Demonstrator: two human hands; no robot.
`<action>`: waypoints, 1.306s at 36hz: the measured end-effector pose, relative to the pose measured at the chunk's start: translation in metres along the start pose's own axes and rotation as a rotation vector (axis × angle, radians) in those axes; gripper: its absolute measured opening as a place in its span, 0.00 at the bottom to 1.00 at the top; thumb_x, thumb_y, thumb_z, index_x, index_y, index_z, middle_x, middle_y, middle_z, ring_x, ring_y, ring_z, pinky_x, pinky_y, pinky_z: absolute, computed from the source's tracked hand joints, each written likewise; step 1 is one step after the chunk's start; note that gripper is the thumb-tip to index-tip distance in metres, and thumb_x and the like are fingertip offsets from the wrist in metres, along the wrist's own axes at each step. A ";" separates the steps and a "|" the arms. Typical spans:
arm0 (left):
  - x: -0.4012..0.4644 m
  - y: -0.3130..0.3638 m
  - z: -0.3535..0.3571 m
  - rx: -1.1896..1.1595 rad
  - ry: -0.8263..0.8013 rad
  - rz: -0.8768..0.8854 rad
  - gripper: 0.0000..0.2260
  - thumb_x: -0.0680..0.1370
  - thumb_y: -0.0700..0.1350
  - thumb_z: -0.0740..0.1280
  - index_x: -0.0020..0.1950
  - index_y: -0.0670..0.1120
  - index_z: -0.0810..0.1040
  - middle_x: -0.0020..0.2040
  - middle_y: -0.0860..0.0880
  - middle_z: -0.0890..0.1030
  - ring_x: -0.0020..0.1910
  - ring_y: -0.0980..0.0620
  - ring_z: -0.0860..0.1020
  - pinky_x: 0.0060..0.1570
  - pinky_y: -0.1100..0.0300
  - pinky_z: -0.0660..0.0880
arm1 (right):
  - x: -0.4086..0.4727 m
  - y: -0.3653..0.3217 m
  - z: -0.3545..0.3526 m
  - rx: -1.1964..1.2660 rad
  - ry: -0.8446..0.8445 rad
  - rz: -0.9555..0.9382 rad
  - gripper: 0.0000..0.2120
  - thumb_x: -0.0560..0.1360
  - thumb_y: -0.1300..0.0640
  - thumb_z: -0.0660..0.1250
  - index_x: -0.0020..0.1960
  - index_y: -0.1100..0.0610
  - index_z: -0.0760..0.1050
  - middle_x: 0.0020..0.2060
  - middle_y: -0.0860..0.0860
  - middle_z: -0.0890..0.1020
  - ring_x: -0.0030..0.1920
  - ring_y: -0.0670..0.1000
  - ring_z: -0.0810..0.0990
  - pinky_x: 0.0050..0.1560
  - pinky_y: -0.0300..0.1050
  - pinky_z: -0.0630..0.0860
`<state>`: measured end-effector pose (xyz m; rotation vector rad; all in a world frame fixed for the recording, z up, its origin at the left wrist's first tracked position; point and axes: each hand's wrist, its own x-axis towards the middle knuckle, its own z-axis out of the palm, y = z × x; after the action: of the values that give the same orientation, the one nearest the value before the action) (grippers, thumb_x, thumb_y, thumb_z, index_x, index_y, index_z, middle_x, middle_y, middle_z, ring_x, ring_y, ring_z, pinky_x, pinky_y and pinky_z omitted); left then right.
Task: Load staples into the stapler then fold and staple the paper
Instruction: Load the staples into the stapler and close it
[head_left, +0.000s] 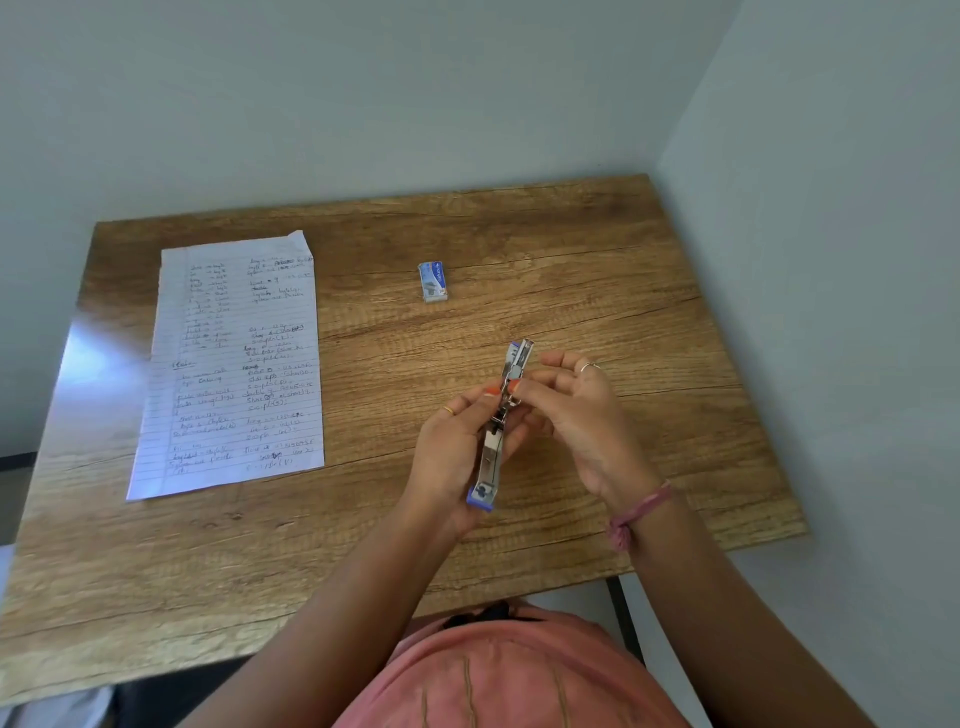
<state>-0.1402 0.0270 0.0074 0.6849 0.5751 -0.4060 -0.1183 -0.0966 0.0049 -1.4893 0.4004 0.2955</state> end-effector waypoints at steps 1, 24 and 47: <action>0.000 0.000 0.000 0.000 0.000 0.001 0.11 0.80 0.36 0.61 0.61 0.34 0.75 0.53 0.38 0.84 0.48 0.45 0.84 0.42 0.58 0.81 | 0.000 0.000 0.000 -0.008 -0.009 -0.002 0.17 0.71 0.61 0.74 0.55 0.52 0.70 0.42 0.49 0.86 0.42 0.47 0.83 0.46 0.46 0.77; 0.004 -0.001 -0.010 0.042 0.028 -0.030 0.10 0.80 0.36 0.62 0.60 0.36 0.77 0.50 0.39 0.85 0.45 0.48 0.85 0.41 0.60 0.82 | 0.005 0.018 -0.002 0.085 -0.026 0.052 0.20 0.71 0.61 0.73 0.59 0.53 0.70 0.40 0.50 0.85 0.42 0.50 0.83 0.50 0.51 0.79; 0.004 -0.007 -0.017 0.067 0.029 -0.040 0.09 0.80 0.36 0.61 0.58 0.37 0.78 0.49 0.40 0.85 0.44 0.49 0.85 0.39 0.61 0.81 | 0.006 0.032 -0.002 0.115 -0.059 0.039 0.15 0.74 0.64 0.66 0.59 0.54 0.71 0.48 0.58 0.83 0.43 0.56 0.80 0.48 0.56 0.76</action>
<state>-0.1468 0.0330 -0.0093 0.7452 0.6054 -0.4548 -0.1271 -0.0968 -0.0261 -1.3581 0.3934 0.3408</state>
